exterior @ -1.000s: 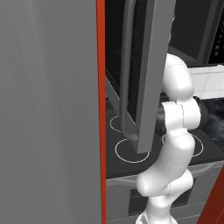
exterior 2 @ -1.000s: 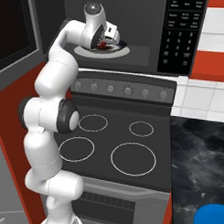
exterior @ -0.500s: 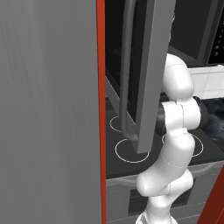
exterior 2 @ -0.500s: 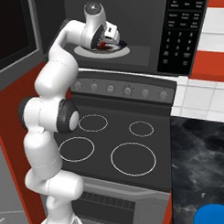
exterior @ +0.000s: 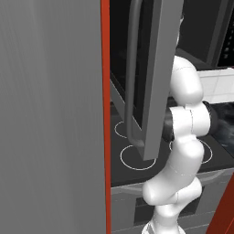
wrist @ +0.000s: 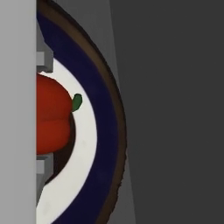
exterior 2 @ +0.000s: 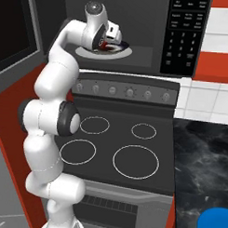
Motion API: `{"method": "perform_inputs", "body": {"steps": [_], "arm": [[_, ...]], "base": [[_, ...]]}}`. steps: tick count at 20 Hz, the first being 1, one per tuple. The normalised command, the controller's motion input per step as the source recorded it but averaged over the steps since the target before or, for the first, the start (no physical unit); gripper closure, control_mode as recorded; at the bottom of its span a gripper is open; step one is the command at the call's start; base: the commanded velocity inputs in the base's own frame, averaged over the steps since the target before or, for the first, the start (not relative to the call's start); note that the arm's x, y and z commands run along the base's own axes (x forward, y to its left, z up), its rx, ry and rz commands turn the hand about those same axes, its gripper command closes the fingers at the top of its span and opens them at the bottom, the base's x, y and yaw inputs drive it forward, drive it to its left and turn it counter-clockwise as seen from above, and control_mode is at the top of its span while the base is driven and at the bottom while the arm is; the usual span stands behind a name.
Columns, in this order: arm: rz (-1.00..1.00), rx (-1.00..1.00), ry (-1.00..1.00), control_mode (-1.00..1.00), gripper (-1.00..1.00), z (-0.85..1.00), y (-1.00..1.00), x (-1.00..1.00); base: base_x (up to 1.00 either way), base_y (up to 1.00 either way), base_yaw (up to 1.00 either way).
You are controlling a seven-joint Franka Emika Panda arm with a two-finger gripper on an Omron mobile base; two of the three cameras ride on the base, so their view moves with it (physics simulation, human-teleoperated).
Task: Pick the bell pepper from the microwave and place it on plate located on the counter.
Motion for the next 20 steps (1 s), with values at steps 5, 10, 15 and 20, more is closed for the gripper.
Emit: {"method": "perform_inputs", "body": {"steps": [5,10,15,20], "arm": [[0.0,0.0,-0.31,-1.0,1.0,0.0,0.0,-0.12],[0.0,0.0,-0.35,-1.0,1.0,0.05,-0.02,-0.37],[-0.05,0.0,-0.03,-1.0,1.0,0.44,-0.06,-0.92],[-0.05,0.0,0.0,-1.0,1.0,0.16,-0.04,-1.0]], "base": [[0.0,0.0,0.0],[0.0,0.0,0.0],[0.0,0.0,0.0],[0.0,0.0,0.0]]}}
